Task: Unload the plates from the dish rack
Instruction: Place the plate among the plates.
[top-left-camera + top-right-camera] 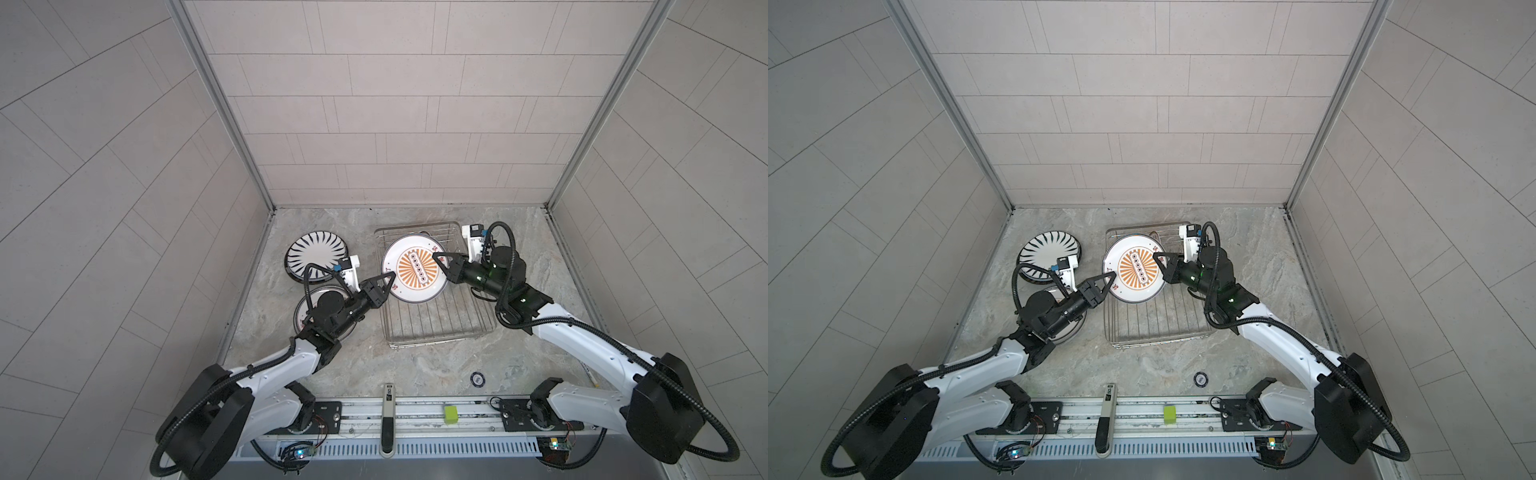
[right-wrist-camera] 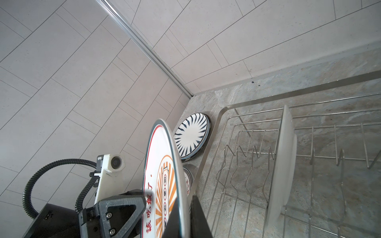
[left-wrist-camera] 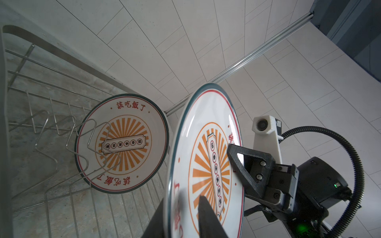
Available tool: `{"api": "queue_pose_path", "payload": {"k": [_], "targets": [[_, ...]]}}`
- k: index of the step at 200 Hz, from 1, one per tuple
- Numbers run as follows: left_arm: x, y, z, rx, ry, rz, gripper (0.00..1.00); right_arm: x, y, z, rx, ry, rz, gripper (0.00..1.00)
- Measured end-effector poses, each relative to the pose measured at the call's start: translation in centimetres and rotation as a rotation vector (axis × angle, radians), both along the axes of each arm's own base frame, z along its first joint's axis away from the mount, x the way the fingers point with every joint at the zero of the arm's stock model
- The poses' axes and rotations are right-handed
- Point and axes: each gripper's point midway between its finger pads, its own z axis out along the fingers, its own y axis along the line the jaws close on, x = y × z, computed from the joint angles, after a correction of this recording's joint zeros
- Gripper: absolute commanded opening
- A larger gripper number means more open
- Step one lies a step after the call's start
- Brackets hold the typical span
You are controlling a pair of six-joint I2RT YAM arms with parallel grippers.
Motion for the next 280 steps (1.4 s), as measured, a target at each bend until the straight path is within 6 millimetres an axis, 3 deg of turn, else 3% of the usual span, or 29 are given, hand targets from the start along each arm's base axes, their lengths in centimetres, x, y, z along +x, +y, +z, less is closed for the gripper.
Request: {"api": "queue_pose_path", "payload": {"k": [84,101,136,174,245,254,280], "targets": [[0.1,1.0,0.6,-0.033,0.028,0.048,0.05,0.2,0.9,1.0,-0.028,-0.044,-0.007,0.00],[0.2,1.1,0.7,-0.041,0.034,0.056,0.00,0.3,1.1,1.0,-0.038,-0.040,-0.010,0.04],[0.4,1.7,0.7,-0.053,0.051,0.084,0.00,0.8,1.7,1.1,-0.061,-0.028,-0.016,0.17],[0.3,1.8,0.7,-0.046,0.054,0.096,0.00,1.1,1.6,-0.5,-0.118,0.004,-0.041,0.24],[0.0,2.2,1.5,-0.049,0.023,0.113,0.00,0.7,1.6,-1.8,-0.154,0.045,-0.044,0.75],[0.1,2.3,1.7,-0.053,0.021,0.118,0.00,0.7,1.5,-2.0,-0.164,0.045,-0.043,0.96],[0.1,2.6,1.8,-0.058,0.020,0.137,0.00,0.6,1.4,-2.4,-0.173,0.064,-0.048,0.99]]}}
